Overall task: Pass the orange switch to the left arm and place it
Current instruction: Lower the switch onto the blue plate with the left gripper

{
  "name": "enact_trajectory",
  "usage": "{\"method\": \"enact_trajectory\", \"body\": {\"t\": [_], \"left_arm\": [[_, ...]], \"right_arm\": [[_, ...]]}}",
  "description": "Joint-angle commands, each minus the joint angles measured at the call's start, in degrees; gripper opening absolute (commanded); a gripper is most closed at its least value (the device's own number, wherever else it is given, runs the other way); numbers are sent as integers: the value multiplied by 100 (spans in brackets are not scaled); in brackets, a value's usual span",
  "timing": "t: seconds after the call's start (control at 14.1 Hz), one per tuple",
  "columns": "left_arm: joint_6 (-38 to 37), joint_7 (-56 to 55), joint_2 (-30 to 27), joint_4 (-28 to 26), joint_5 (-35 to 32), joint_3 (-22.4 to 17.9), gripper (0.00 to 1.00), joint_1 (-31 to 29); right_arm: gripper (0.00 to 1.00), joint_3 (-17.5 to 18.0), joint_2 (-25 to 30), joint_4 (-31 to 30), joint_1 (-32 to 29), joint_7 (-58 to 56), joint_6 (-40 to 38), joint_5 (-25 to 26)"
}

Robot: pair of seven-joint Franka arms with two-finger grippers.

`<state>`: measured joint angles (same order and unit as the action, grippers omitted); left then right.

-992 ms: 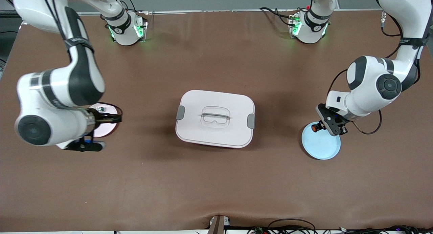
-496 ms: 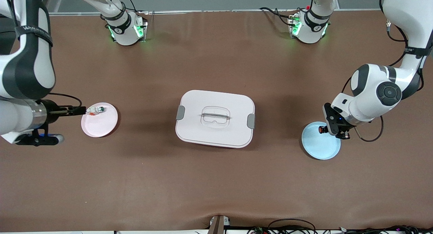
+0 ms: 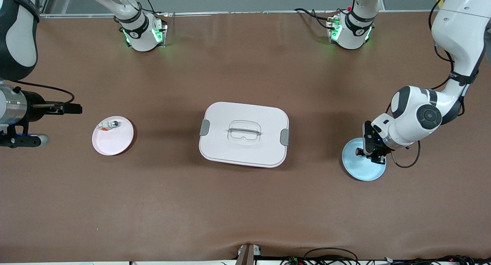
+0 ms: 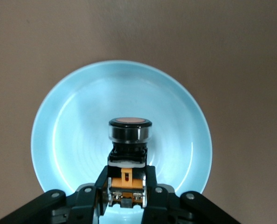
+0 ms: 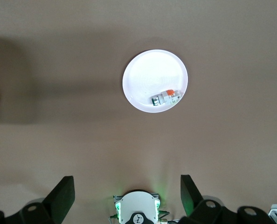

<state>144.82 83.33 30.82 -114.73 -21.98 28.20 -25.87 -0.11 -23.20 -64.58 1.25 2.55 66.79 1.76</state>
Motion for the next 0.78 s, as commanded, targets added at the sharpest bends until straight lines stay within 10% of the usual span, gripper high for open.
{"method": "enact_trajectory", "body": {"t": [0.0,0.71], "left_arm": [[160,122,135,74,-289,45,0,-93],[486,-132,434,126,-518,-131,9,-76]], "right_arm": [[100,107,96,-160,-142,-44,-8,158],[100,116,149,-90,-440,53,229,-96]]}}
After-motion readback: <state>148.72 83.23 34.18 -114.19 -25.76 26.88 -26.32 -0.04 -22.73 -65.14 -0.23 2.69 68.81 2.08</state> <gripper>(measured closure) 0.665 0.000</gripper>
